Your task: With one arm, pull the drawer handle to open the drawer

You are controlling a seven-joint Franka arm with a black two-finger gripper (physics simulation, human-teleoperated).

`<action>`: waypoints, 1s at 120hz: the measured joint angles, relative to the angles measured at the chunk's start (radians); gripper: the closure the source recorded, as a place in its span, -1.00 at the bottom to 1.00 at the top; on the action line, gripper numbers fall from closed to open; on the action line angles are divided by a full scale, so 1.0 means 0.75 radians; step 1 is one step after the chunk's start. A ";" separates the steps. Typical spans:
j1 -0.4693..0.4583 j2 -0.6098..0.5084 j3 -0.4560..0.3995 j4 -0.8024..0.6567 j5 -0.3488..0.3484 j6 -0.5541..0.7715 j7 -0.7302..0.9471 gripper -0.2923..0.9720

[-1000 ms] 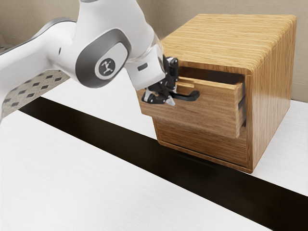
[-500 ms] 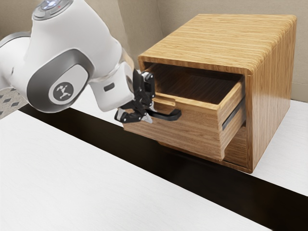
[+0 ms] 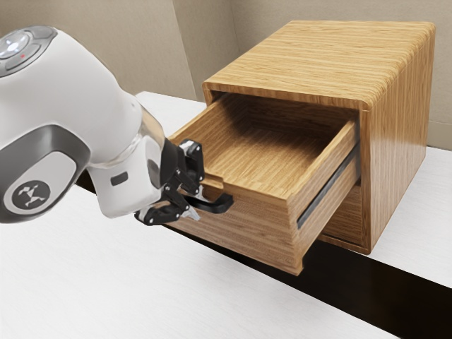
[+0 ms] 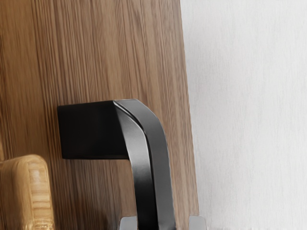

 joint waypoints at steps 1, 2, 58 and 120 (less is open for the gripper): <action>0.000 -0.008 0.000 -0.006 0.000 -0.001 -0.001 0.71; 0.000 -0.014 -0.001 -0.010 0.000 -0.002 -0.002 0.71; 0.000 -0.067 -0.002 -0.046 -0.005 -0.071 -0.047 0.53; 0.082 0.367 0.110 0.994 -0.059 -0.553 -0.228 -0.21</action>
